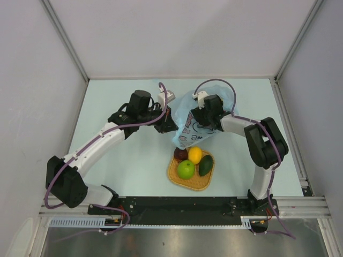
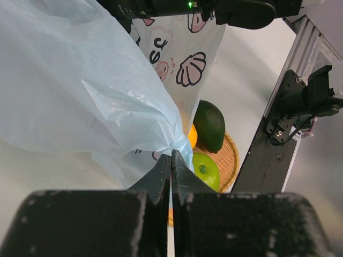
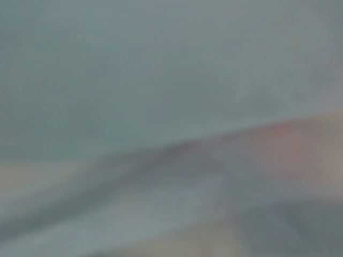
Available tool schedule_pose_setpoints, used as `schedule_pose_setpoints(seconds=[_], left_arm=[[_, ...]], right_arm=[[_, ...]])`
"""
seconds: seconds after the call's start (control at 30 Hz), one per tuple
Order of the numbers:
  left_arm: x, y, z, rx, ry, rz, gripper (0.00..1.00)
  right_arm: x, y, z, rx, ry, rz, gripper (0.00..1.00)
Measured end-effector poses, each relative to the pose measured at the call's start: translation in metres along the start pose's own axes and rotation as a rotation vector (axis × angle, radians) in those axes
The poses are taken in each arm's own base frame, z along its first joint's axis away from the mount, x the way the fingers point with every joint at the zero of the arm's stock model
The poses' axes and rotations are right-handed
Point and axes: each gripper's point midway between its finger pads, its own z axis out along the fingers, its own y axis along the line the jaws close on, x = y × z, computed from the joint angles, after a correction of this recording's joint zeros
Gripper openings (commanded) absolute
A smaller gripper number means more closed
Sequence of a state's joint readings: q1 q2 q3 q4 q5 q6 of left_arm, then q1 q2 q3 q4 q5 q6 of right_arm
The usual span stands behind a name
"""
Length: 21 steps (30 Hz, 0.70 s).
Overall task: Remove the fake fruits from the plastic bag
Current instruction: Take out the fake fruit from the plastic bag.
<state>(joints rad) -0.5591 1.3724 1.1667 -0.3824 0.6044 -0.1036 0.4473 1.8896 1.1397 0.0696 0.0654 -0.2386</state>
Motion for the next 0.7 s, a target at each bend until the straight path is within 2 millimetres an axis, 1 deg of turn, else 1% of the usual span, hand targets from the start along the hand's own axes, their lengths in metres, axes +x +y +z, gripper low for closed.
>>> schedule_pose_setpoints(seconds=[0.07, 0.13, 0.2, 0.23, 0.3, 0.37, 0.4, 0.5, 0.53, 0.57, 0.6, 0.7], left_arm=[[-0.001, 0.0, 0.0, 0.0, -0.002, 0.002, 0.0], [-0.002, 0.0, 0.0, 0.001, -0.006, 0.005, 0.0], [-0.002, 0.0, 0.0, 0.001, -0.008, 0.006, 0.0], [-0.002, 0.0, 0.001, 0.002, -0.009, 0.007, 0.0], [-0.003, 0.0, 0.001, 0.002, -0.013, 0.01, 0.0], [-0.004, 0.0, 0.001, 0.002, -0.017, 0.013, 0.0], [-0.005, 0.0, 0.001, 0.002, -0.019, 0.014, 0.0], [-0.004, -0.001, 0.0, 0.003, -0.023, 0.018, 0.0], [-0.003, -0.001, 0.0, 0.003, -0.024, 0.018, 0.0], [-0.003, -0.002, -0.001, 0.003, -0.025, 0.018, 0.0], [-0.003, -0.001, -0.001, 0.003, -0.025, 0.019, 0.0], [-0.002, -0.001, 0.0, 0.003, -0.024, 0.018, 0.0]], right_arm=[[0.002, -0.003, 0.0, 0.004, 0.008, 0.011, 0.66], [0.003, -0.007, -0.001, 0.014, 0.014, 0.022, 0.58], [0.001, -0.011, -0.001, 0.019, 0.013, 0.035, 0.59], [0.001, -0.011, -0.001, 0.02, 0.017, 0.041, 0.64], [0.004, -0.012, -0.002, 0.021, 0.032, 0.051, 0.71], [0.007, -0.012, -0.003, 0.019, 0.049, 0.064, 0.66], [0.008, -0.012, -0.004, 0.017, 0.058, 0.065, 0.63], [0.014, -0.01, -0.005, 0.007, 0.083, 0.065, 0.41], [0.016, -0.009, -0.006, 0.001, 0.093, 0.062, 0.24], [0.018, -0.008, -0.005, -0.004, 0.098, 0.06, 0.21], [0.017, -0.008, -0.005, -0.007, 0.096, 0.052, 0.21], [0.013, -0.002, -0.006, -0.051, 0.085, 0.037, 0.14]])
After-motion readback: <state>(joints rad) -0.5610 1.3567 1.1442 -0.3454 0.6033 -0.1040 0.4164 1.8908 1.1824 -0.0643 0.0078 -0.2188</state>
